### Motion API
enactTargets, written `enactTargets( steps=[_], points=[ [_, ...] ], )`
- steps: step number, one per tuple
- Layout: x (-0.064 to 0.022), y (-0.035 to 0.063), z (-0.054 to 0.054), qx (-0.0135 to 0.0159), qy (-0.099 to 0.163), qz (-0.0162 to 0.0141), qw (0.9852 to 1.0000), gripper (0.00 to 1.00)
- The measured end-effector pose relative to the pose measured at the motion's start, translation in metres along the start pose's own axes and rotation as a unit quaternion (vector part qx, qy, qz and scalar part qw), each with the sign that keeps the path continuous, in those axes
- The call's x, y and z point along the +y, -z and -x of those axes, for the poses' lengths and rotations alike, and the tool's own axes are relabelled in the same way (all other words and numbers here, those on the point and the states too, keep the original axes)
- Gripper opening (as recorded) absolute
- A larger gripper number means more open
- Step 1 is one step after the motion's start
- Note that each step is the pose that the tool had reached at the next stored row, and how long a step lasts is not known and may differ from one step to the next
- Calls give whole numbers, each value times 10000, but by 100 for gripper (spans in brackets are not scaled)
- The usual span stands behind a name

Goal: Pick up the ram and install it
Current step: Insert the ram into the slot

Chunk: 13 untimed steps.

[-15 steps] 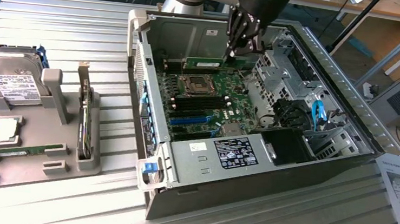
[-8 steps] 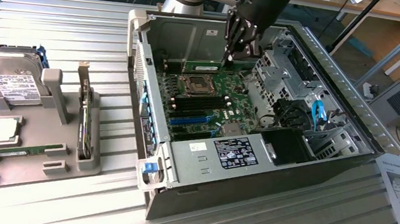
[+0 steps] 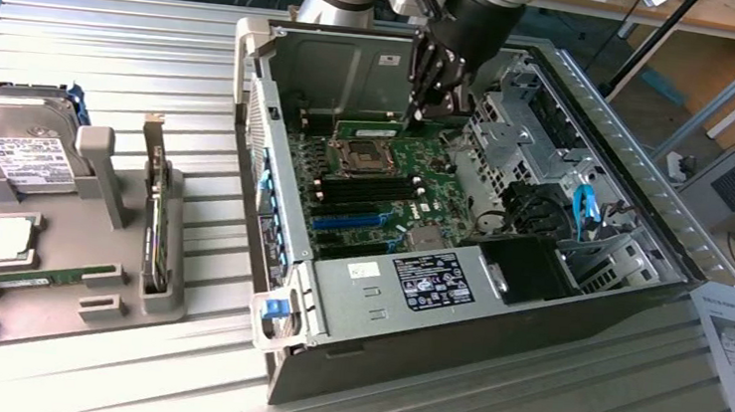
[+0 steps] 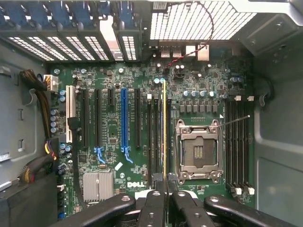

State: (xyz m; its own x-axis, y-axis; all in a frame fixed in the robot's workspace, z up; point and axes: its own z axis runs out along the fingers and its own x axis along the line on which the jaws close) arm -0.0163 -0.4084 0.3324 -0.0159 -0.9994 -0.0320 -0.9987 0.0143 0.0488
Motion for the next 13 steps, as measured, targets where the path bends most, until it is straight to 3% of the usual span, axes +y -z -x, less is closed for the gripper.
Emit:
enactTargets(
  steps=[13],
  points=[
    [-7, -144, 8, 0, 0, 0, 10000, 12]
  ],
)
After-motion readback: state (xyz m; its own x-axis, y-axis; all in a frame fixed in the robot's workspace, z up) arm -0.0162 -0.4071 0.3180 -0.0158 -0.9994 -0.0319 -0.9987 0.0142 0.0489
